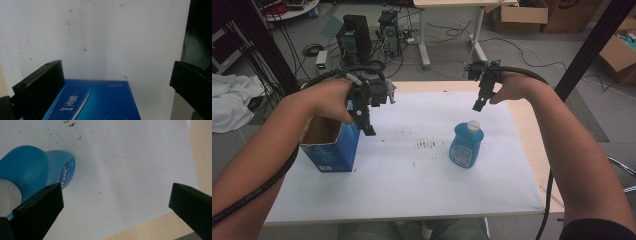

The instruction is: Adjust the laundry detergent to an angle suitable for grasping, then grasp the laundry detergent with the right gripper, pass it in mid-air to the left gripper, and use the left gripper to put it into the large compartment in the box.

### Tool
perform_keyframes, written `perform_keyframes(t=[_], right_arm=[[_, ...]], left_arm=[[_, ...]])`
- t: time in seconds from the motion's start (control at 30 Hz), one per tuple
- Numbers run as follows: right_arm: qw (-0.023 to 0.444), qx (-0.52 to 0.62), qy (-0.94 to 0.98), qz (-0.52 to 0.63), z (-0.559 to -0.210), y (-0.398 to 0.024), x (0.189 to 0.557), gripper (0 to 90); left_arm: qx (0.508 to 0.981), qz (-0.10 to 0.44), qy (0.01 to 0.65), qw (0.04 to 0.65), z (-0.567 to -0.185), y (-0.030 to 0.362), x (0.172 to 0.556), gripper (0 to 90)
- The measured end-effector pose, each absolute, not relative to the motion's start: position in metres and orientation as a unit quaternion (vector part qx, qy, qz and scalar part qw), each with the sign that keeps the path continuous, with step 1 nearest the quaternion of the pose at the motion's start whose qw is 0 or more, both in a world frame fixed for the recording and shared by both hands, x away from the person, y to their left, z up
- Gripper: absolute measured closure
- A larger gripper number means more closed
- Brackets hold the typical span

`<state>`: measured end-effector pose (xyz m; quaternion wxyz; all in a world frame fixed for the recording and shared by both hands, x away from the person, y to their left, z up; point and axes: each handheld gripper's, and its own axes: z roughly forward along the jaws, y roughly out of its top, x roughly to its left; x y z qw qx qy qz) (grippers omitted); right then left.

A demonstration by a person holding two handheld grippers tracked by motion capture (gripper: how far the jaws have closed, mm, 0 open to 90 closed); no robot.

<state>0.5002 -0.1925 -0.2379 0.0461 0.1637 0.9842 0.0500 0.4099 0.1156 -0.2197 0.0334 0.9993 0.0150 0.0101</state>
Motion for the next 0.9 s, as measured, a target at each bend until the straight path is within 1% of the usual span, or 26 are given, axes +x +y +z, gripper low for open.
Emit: perform_keyframes(t=[0.17, 0.33, 0.43, 0.7, 0.8, 0.9], right_arm=[[0.046, 0.166, 0.984, 0.045, -0.240, -0.194, 0.505, 0.0], [0.050, 0.167, 0.983, 0.052, -0.233, -0.195, 0.507, 0.0], [0.051, 0.168, 0.983, 0.048, -0.232, -0.196, 0.506, 0.0], [0.044, 0.171, 0.983, 0.055, -0.241, -0.200, 0.503, 0.0], [0.056, 0.172, 0.982, 0.063, -0.243, -0.202, 0.502, 0.0], [0.073, 0.172, 0.978, 0.096, -0.239, -0.207, 0.497, 0.0]], left_arm=[[0.999, 0.019, 0.018, 0.020, -0.215, 0.119, 0.416, 0.1], [0.999, 0.017, 0.018, 0.037, -0.210, 0.122, 0.416, 0.1], [0.999, 0.017, 0.019, 0.031, -0.212, 0.120, 0.418, 0.1], [0.999, 0.011, 0.012, 0.040, -0.217, 0.117, 0.414, 0.1], [0.999, 0.014, 0.016, 0.035, -0.220, 0.117, 0.413, 0.1], [0.999, 0.013, 0.014, 0.038, -0.223, 0.115, 0.412, 0.1]])
